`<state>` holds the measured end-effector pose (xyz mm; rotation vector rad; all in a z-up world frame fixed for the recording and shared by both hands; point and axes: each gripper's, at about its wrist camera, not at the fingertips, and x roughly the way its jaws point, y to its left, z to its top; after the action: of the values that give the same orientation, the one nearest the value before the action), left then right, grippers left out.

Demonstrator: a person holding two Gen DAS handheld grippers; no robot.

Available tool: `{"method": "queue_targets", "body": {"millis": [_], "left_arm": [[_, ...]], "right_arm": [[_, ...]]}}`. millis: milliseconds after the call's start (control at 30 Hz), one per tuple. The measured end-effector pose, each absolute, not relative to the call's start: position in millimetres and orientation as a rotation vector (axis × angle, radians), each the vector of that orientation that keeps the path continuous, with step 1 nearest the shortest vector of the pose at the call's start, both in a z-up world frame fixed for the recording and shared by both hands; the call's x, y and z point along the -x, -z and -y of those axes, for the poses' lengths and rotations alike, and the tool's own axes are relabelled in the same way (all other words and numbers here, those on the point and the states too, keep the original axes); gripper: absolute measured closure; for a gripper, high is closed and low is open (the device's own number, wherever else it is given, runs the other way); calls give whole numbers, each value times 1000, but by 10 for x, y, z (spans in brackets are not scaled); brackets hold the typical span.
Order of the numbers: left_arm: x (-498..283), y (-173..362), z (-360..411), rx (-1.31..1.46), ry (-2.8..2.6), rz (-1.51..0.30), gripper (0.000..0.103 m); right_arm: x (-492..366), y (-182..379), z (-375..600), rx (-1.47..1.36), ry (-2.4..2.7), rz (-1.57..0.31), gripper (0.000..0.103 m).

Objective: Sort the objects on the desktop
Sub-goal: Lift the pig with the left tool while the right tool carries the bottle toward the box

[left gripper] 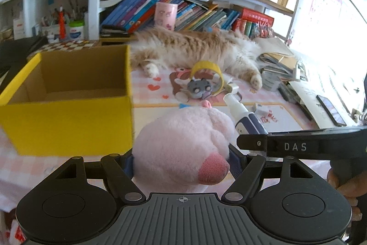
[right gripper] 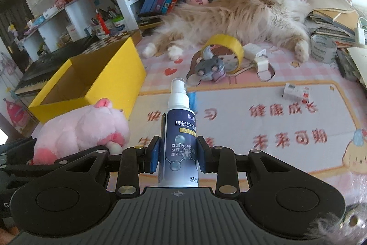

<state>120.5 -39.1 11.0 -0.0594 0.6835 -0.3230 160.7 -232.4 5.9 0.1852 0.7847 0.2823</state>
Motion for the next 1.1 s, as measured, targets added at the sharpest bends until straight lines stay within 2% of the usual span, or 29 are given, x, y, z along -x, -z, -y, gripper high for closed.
{"method": "queue_targets", "body": {"millis": [533, 1100], "left_arm": [[-406, 11, -392, 67, 277, -758, 27], [-89, -39, -804, 109, 206, -711, 27]], "right_arm": [[-758, 141, 1439, -169, -340, -854, 73], [-483, 67, 862, -77, -457, -847, 73]]}}
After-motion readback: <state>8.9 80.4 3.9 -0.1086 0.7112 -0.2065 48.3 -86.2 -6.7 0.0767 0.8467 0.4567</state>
